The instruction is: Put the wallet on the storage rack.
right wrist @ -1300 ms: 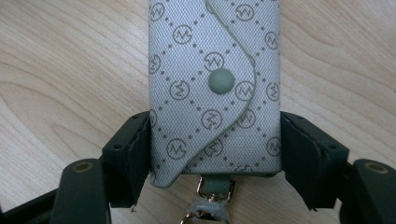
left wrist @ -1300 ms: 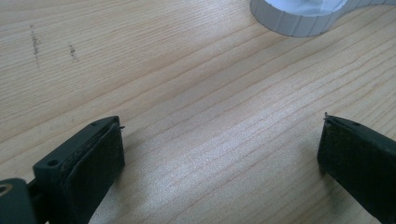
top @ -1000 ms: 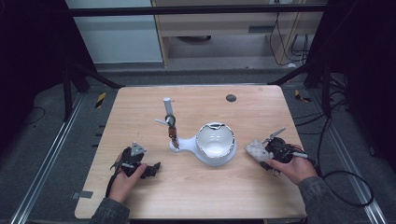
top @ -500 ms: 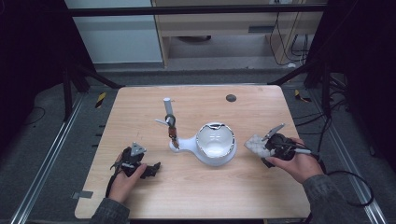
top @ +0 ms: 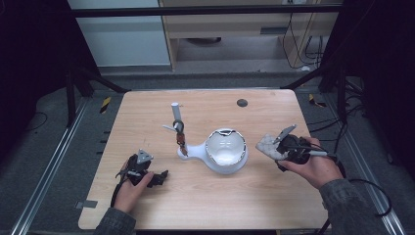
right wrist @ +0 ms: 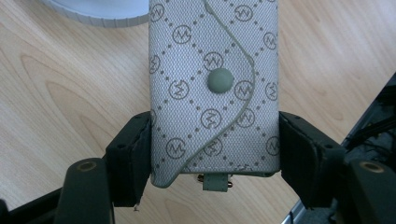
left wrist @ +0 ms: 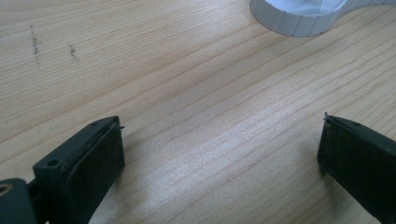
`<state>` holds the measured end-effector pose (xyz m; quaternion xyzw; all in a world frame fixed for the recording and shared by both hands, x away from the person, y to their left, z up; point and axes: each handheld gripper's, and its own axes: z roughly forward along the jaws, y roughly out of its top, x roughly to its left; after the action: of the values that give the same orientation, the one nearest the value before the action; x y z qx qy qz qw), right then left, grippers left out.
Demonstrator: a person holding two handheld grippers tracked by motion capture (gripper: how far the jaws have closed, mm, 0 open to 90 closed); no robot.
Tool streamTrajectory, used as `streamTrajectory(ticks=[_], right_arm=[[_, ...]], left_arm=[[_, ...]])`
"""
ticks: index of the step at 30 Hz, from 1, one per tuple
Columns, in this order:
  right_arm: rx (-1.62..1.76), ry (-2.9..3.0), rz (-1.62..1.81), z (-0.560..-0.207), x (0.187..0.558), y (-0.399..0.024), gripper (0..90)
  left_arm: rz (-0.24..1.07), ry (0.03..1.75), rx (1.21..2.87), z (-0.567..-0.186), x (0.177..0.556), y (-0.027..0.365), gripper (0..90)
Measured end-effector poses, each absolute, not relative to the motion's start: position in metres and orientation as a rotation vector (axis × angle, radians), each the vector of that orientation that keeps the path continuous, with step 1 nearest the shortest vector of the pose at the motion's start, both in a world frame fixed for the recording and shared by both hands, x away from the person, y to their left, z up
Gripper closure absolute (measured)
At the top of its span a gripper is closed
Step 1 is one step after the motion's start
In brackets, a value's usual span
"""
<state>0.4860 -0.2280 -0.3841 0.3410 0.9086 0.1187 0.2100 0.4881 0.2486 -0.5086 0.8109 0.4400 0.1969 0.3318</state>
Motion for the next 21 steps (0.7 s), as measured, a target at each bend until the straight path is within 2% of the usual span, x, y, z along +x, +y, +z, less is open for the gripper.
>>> streamTrajectory(ticks=[21], right_arm=[[0.833,2.517,0.309,-0.357,0.482,-0.209,31.6]], left_arm=[[0.514,1.152,2.115,-0.509,0.488,0.248,0.2]])
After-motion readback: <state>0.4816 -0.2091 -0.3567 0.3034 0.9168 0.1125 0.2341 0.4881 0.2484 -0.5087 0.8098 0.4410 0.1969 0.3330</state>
